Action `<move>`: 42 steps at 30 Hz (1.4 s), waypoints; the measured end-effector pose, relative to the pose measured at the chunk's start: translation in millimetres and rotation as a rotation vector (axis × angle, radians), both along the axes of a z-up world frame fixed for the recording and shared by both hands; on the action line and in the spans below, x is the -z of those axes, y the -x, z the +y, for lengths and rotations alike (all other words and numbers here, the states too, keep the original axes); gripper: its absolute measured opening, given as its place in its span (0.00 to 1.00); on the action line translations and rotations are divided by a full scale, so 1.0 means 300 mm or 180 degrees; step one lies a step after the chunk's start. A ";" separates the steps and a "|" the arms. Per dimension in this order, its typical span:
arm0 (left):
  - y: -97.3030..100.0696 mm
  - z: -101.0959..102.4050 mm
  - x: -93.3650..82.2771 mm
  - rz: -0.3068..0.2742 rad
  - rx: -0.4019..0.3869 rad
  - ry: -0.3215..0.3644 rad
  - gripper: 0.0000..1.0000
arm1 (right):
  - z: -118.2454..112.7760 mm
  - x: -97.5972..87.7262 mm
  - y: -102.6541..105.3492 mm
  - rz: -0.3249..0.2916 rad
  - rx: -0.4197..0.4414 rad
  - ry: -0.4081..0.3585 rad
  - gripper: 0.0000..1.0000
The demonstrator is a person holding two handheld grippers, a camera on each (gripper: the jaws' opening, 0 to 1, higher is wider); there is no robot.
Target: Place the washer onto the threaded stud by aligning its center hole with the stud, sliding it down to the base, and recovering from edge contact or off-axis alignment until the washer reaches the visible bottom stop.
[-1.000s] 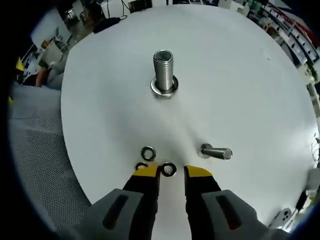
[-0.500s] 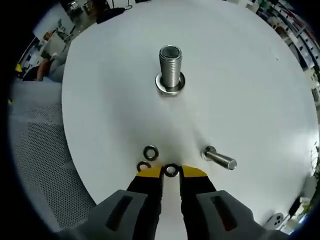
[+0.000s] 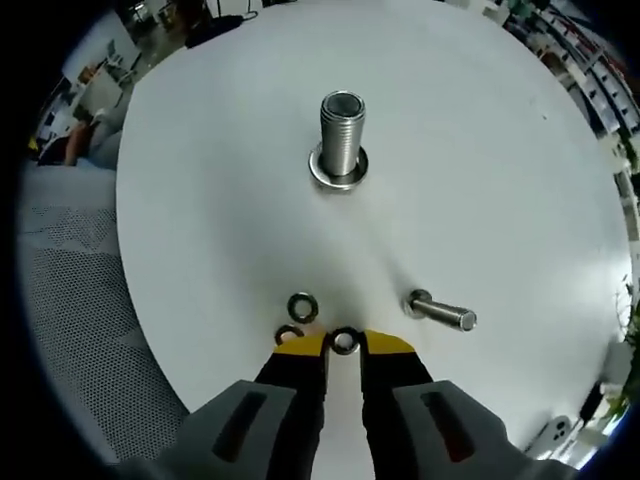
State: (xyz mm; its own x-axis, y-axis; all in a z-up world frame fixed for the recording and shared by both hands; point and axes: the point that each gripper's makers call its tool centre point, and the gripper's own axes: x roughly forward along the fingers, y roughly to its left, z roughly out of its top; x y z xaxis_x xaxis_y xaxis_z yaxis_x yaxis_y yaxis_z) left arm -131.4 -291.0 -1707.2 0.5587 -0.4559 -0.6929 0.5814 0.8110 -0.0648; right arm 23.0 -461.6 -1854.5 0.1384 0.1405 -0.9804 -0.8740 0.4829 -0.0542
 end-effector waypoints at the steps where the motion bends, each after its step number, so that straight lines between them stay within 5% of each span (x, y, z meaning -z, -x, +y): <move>1: 0.000 0.000 0.000 -0.0001 0.0002 0.0000 0.21 | 0.000 -0.001 -0.001 -0.0042 0.0021 -0.0041 0.14; 15: -0.006 0.006 -0.010 -0.0049 -0.0042 0.0030 0.20 | -0.009 -0.013 -0.019 -0.0130 0.0184 -0.0217 0.12; 16: -0.005 0.005 -0.008 -0.0040 -0.0037 0.0026 0.20 | -0.009 -0.025 -0.023 -0.0143 0.0201 -0.0243 0.01; 17: -0.004 0.005 -0.005 -0.0025 -0.0025 0.0014 0.20 | -0.002 -0.047 -0.049 -0.0243 0.0316 -0.0318 0.02; 20: -0.002 0.002 -0.004 -0.0019 -0.0012 0.0016 0.20 | 0.011 -0.073 -0.044 -0.0039 0.0550 -0.0494 0.02; 21: -0.003 0.002 -0.006 -0.0027 -0.0016 0.0023 0.20 | -0.016 -0.069 -0.035 0.0026 0.0544 -0.0298 0.02; 23: -0.003 0.003 -0.006 -0.0032 -0.0021 0.0024 0.20 | -0.024 -0.084 -0.081 -0.0279 0.0277 -0.0299 0.02; 26: -0.004 0.005 -0.005 -0.0027 -0.0036 0.0021 0.20 | -0.045 -0.075 -0.057 -0.0072 0.0594 -0.0386 0.03; 42: 0.000 -0.006 -0.008 -0.0020 0.0019 0.0046 0.19 | -0.223 -0.132 -0.006 -0.0202 0.0883 -0.0354 0.12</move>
State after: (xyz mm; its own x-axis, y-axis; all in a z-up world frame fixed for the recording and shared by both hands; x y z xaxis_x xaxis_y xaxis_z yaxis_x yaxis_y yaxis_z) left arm -131.4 -292.9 -1704.8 0.5604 -0.4692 -0.6826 0.5866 0.8066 -0.0729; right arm 24.7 -528.4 -1814.8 0.2470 0.1948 -0.9492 -0.7046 0.7086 -0.0380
